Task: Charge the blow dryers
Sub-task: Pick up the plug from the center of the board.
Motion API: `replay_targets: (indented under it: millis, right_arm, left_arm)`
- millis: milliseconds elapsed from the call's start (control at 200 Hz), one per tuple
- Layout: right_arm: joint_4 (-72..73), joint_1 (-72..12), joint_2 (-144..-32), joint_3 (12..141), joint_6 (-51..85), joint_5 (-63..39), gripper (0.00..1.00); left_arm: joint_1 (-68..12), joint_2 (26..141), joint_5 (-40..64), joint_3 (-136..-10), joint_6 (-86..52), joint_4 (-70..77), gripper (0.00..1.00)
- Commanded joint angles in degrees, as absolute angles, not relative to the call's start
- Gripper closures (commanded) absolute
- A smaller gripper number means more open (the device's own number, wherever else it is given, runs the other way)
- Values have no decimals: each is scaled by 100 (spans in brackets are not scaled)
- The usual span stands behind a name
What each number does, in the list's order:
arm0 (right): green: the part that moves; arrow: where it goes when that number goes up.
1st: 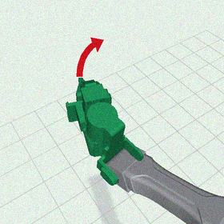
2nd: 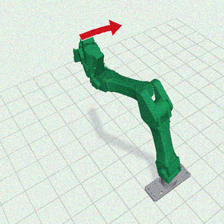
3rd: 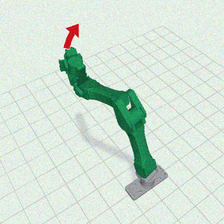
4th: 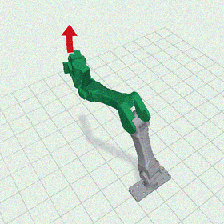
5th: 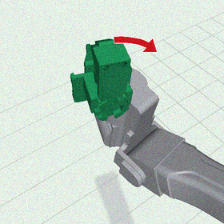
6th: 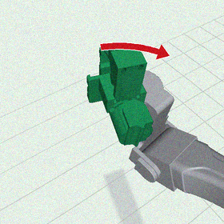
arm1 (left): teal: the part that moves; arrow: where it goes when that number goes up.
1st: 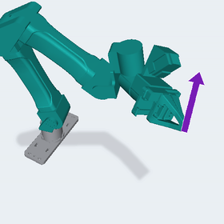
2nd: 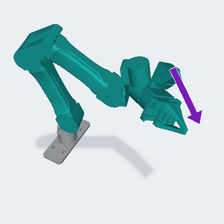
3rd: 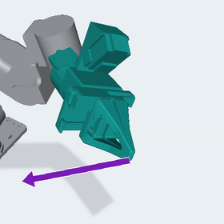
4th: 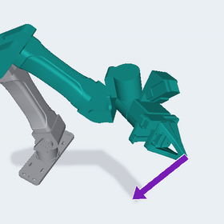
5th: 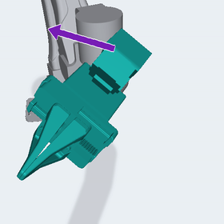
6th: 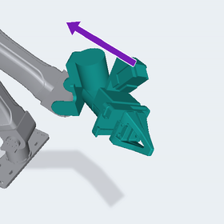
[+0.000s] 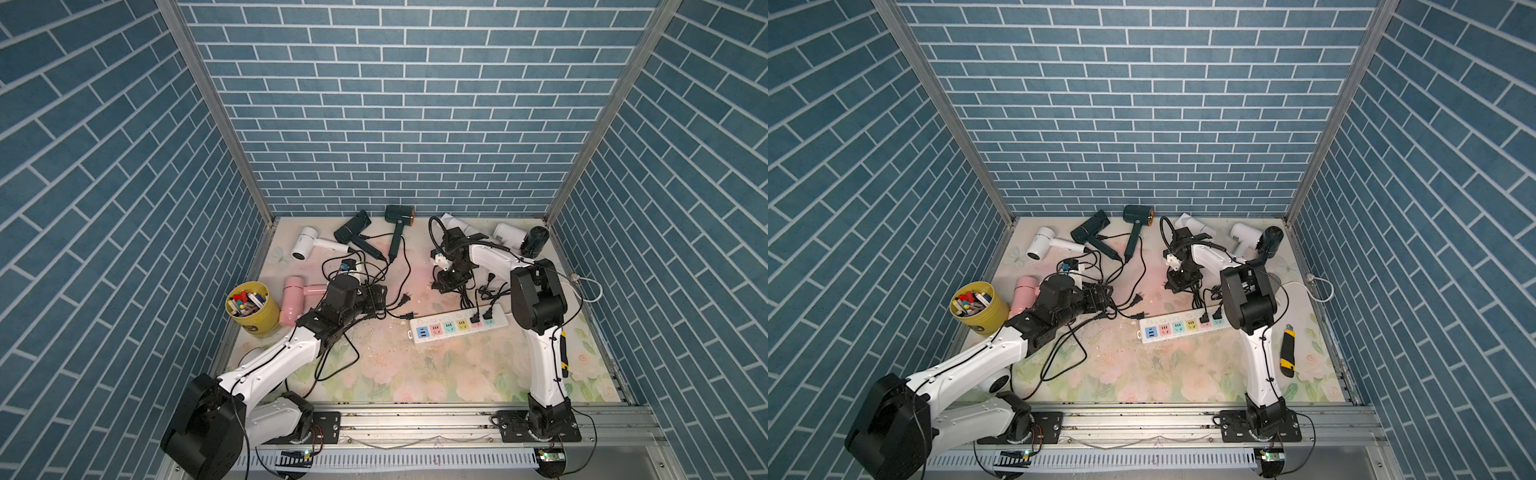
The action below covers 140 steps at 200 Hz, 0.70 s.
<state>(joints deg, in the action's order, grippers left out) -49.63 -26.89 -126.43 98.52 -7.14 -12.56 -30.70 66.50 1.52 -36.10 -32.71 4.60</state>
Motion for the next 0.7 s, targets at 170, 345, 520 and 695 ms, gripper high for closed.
replay_targets:
  millis: [170,345,520,695]
  right_arm:
    - [-5020,-2830,-12792,9828,-820,-1199,97]
    - [-4496,-2845,-12158,9543,-712,-1214,100]
    - [-3879,-2888,-11420,9016,-777,-1714,100]
    - [-3421,-2911,-11022,8532,-835,-2312,100]
  left_arm:
    - [-3114,6704,224,-3735,-3252,466,15]
    - [-3111,6778,344,-3770,-3324,466,13]
    - [-3105,6942,708,-3908,-3457,466,0]
    - [-2976,7443,1826,-4352,-3940,572,0]
